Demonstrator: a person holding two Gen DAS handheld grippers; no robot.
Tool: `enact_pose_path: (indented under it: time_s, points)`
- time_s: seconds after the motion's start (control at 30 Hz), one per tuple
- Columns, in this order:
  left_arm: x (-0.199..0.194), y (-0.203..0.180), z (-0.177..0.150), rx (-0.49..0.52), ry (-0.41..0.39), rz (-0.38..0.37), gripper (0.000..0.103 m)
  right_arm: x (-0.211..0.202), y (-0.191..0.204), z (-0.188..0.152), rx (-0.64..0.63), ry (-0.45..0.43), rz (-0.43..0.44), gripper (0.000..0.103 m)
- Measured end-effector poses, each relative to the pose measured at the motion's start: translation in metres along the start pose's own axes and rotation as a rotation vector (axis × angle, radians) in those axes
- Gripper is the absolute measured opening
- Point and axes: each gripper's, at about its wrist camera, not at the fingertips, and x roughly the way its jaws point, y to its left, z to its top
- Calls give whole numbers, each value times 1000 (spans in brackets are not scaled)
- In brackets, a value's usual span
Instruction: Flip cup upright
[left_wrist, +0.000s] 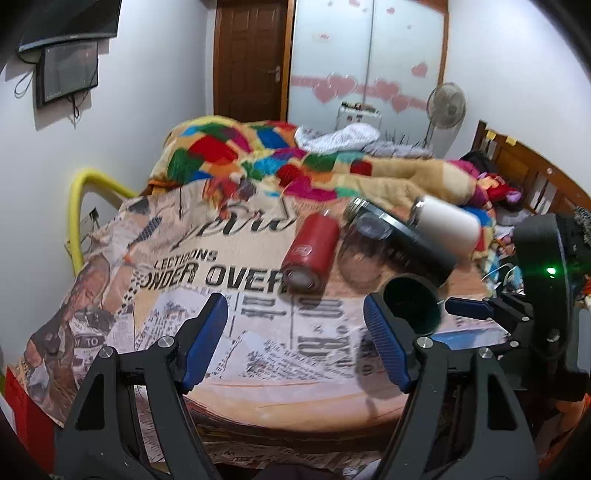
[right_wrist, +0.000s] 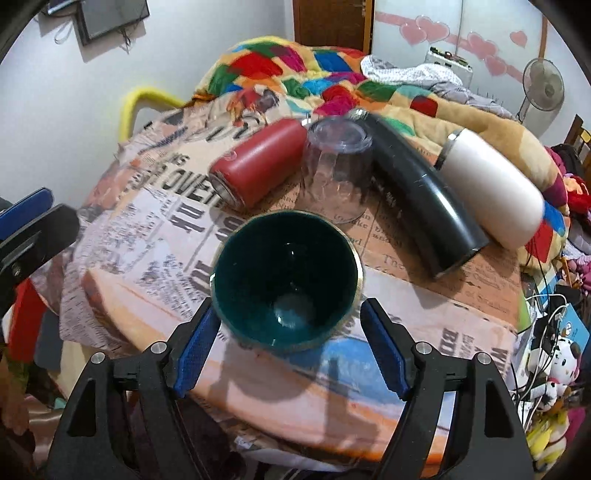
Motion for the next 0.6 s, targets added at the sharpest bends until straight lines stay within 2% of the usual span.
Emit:
enact_pose_path:
  time_s: [0.2,0.4,0.6]
  points:
    - [-59,-19,20,22,-128,-40,75,-91,-9,-1,18,-210,-26,75]
    - [-137,-41,34,56,-326,-76,82,-200,-12,-11,49,-499,-41,75]
    - [-197,-58,31,90,-483,-80,86,-270,1,-30,59,-726,-47,79]
